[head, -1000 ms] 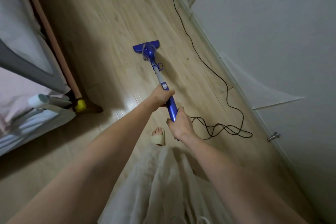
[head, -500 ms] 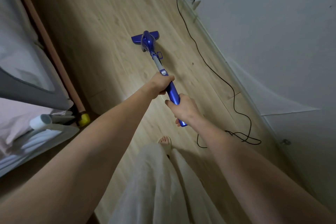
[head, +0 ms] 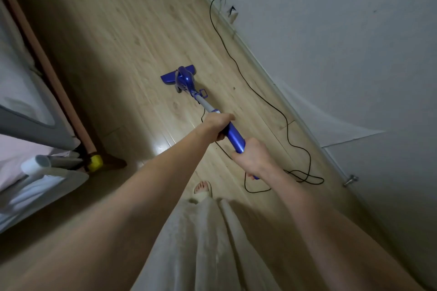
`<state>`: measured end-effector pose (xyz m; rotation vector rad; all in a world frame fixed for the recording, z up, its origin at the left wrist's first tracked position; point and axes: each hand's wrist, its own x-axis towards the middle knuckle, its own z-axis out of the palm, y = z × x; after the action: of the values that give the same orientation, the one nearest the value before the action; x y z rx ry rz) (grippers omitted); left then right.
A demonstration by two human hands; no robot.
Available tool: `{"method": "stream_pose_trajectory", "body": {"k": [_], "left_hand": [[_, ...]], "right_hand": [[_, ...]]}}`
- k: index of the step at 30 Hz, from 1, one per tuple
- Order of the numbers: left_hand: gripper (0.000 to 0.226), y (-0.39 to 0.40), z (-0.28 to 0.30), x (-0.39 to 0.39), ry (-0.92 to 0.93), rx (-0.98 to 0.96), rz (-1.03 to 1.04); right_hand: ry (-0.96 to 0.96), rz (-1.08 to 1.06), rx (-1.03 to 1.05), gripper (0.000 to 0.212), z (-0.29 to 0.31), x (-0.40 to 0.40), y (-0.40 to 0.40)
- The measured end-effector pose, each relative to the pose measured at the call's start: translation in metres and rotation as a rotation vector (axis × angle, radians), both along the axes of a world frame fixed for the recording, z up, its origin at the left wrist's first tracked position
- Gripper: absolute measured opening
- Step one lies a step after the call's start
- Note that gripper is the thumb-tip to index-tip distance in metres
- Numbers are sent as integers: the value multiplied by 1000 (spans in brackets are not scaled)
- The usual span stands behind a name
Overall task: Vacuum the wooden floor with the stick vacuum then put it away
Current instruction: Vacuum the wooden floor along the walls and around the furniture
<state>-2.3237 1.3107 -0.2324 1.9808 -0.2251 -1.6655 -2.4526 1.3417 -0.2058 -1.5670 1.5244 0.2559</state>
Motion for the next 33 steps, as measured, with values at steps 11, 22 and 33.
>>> {"method": "stream_pose_trajectory", "body": {"k": [11,22,33], "left_hand": [[26,75,44,-157,9,-23,-49],[14,151,64,-251,-2,-23,-263],[21,141,39,-226,-2,-27,-116]], "right_hand": [[97,64,-43,15,48,-160,72],[36,-128,-52,10,90,-238,174],[-21,-243,8,17,57,-207,163]]}}
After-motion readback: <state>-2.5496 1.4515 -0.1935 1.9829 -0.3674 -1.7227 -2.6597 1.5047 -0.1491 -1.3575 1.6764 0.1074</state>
